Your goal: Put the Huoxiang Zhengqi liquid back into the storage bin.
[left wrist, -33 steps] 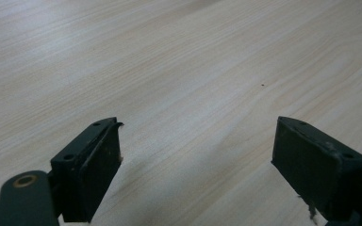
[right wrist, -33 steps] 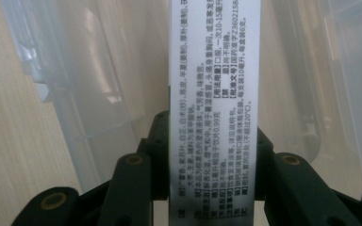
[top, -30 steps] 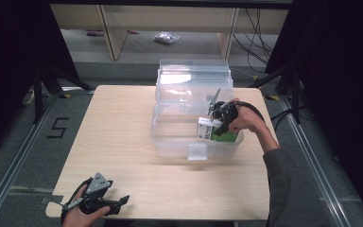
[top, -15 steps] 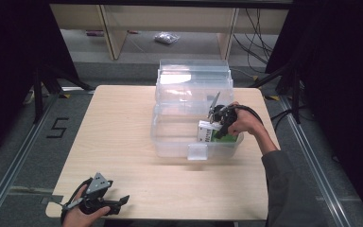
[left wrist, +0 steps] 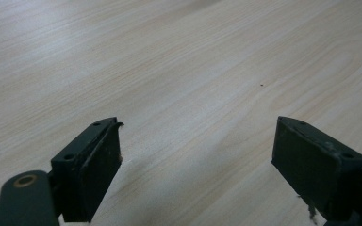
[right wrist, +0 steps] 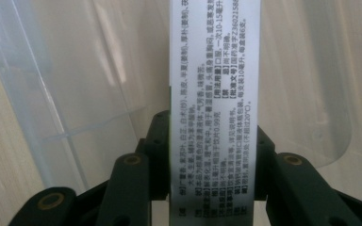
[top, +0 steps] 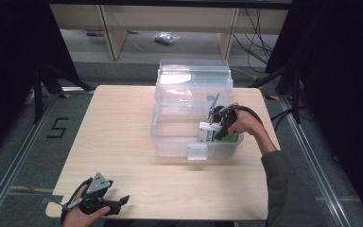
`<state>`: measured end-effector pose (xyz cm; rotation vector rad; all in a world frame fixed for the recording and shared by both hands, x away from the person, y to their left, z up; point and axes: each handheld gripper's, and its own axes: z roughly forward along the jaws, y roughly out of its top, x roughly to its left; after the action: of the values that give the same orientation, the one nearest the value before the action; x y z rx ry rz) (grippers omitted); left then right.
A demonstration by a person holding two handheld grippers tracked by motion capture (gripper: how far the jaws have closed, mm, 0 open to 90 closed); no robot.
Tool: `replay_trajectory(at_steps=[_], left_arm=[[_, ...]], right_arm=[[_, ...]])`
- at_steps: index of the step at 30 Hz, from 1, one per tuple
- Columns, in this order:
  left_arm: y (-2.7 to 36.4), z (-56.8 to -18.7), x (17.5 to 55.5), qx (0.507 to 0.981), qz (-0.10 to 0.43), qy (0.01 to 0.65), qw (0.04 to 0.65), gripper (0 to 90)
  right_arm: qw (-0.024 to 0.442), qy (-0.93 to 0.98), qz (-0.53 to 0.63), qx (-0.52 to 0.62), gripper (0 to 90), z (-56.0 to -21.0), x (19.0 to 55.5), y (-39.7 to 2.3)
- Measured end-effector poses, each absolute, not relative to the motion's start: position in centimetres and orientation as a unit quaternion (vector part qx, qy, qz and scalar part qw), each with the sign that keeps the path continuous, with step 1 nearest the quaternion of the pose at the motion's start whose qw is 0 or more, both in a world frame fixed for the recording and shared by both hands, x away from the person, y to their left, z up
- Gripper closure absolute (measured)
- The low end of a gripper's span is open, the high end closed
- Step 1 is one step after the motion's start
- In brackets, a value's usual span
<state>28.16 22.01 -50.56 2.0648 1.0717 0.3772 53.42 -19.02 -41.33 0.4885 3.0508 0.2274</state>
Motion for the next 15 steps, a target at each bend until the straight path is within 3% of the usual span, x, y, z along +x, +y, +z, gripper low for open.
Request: replay_trajectory(at_steps=[15], left_arm=[[22.0,-50.5,28.2,0.811,0.148,0.419,0.381,15.5]], right_arm=[[0.043,0.978,0.12,0.165,56.4,-38.7,52.5,-19.9]])
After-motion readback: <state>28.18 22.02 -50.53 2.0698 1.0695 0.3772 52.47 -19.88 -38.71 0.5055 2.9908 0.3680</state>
